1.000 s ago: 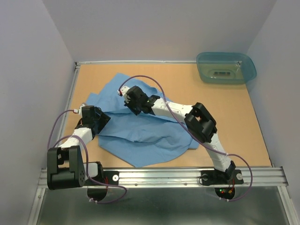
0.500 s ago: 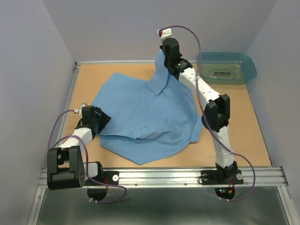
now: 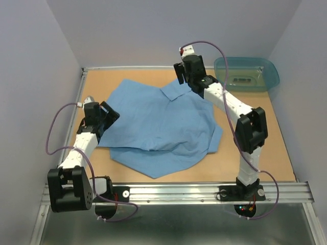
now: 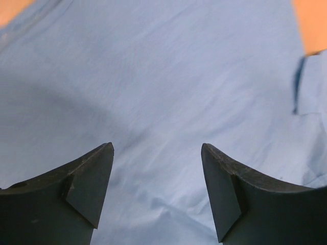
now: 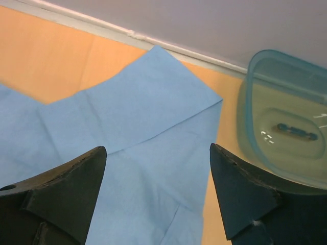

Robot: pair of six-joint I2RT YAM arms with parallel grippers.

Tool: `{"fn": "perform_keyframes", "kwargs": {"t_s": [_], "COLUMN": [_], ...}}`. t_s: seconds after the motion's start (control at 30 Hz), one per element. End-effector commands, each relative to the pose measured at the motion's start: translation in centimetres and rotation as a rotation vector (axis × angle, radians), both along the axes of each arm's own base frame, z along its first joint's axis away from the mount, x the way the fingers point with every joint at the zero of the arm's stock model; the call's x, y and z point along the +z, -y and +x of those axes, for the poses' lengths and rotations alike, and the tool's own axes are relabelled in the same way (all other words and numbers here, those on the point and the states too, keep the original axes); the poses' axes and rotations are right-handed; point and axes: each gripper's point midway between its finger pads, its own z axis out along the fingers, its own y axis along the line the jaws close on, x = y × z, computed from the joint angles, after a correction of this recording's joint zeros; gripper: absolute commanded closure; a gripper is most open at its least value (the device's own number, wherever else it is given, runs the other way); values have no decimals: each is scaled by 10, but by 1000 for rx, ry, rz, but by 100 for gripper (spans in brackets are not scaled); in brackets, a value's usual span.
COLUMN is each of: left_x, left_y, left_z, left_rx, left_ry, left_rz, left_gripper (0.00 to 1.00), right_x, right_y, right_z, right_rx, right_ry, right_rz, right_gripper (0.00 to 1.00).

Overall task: Fold and stack the long sleeve shirts
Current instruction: Flatten the shirt out

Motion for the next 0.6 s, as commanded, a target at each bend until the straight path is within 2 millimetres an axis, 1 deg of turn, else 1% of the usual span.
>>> {"fn": "perform_keyframes", "kwargs": {"t_s": [0.0, 0.03, 0.07, 0.1, 0.13, 0.17, 0.2, 0.23, 0.27, 0.3, 0.33, 0.37, 0.4, 0.43, 0.47, 0.5, 0.53, 0.57], "left_x": [47, 58, 59, 47, 50, 46, 30, 23, 24, 9, 8, 6, -5, -5, -8, -18, -18, -20], "left_y": [6, 10, 16, 25, 31, 40, 43, 46, 51, 53, 55, 58, 60, 61, 60, 61, 61, 62], "left_z": [34, 44, 49, 54, 62, 66, 70, 73, 80, 83, 89, 94, 98, 103, 107, 109, 113, 116], "left_rx": [-99, -122, -143, -172, -194, -218, -231, -237, -248, -253, -256, -263, -263, -260, -255, -250, -244, -240], "left_ry": [116, 138, 135, 102, 106, 97, 54, 37, 41, 4, 3, 8, -14, -13, -15, -36, -32, -33], "left_rz": [103, 127, 132, 128, 124, 123, 127, 128, 126, 119, 117, 114, 110, 112, 113, 108, 104, 100], "left_gripper": [19, 19, 19, 19, 19, 19, 19, 19, 19, 19, 19, 19, 19, 19, 20, 20, 20, 20], "right_x": [32, 21, 7, -19, -32, -49, -82, -86, -96, -103, -118, -123, -129, -134, -144, -149, -153, -161], "right_y": [-12, -11, -8, -4, -2, 1, 4, 8, 11, 12, 17, 18, 20, 23, 30, 37, 42, 47], "right_z": [-58, -69, -82, -106, -118, -132, -155, -168, -178, -188, -204, -209, -216, -220, -227, -227, -228, -231], "right_rx": [76, 78, 69, 49, 41, 32, 13, 6, -12, -36, -54, -68, -93, -110, -136, -179, -197, -216], "right_ry": [-25, -64, -112, -190, -231, -279, -372, -389, -417, -444, -479, -493, -511, -516, -529, -518, -518, -531], "right_rz": [309, 334, 348, 398, 415, 430, 455, 476, 491, 531, 539, 557, 583, 584, 575, 568, 561, 546], "right_gripper": [13, 13, 13, 13, 13, 13, 14, 14, 14, 15, 16, 17, 17, 18, 19, 21, 21, 22]}}
